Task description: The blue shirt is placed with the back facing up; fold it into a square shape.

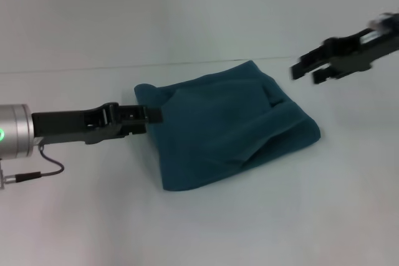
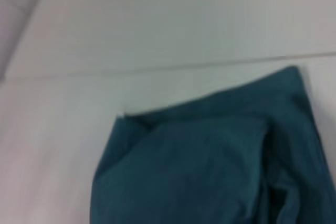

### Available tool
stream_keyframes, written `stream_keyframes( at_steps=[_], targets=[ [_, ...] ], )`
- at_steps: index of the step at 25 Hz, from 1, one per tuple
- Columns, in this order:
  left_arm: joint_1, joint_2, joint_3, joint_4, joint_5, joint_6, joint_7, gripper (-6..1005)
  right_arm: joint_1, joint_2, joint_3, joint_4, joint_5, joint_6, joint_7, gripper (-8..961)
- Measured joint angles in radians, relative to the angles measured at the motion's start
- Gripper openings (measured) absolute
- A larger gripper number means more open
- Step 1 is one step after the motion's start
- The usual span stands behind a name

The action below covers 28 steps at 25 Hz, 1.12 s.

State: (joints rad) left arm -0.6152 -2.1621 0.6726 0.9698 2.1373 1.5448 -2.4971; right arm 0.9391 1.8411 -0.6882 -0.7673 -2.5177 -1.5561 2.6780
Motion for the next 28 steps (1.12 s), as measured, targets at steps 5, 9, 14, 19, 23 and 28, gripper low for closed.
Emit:
stream_keyframes(
  at_steps=[5, 9, 14, 19, 23, 28],
  targets=[
    [0.000, 0.000, -0.001, 0.000, -0.001, 0.000, 0.010, 589, 0.068, 0.032, -0.043, 0.036, -0.017, -0.021, 0.005, 625],
    [0.000, -0.001, 0.000, -0.002, -0.008, 0.000, 0.011, 589, 0.089, 0.041, -0.081, 0.086, -0.018, 0.009, 0.017, 626],
    [-0.004, -0.001, 0.000, -0.014, -0.016, -0.008, 0.012, 590, 0.089, 0.033, -0.135, 0.117, -0.035, 0.038, 0.044, 625],
    [-0.011, -0.001, 0.007, -0.031, -0.020, -0.024, 0.013, 590, 0.081, 0.024, -0.130, 0.117, -0.055, 0.058, 0.051, 625],
    [-0.015, -0.001, 0.009, -0.042, -0.021, -0.034, 0.013, 589, 0.077, 0.029, -0.135, 0.148, -0.056, 0.090, 0.051, 626],
    [-0.015, -0.002, 0.009, -0.045, -0.022, -0.047, 0.014, 589, 0.082, 0.035, -0.132, 0.216, -0.052, 0.161, 0.055, 626]
  ],
)
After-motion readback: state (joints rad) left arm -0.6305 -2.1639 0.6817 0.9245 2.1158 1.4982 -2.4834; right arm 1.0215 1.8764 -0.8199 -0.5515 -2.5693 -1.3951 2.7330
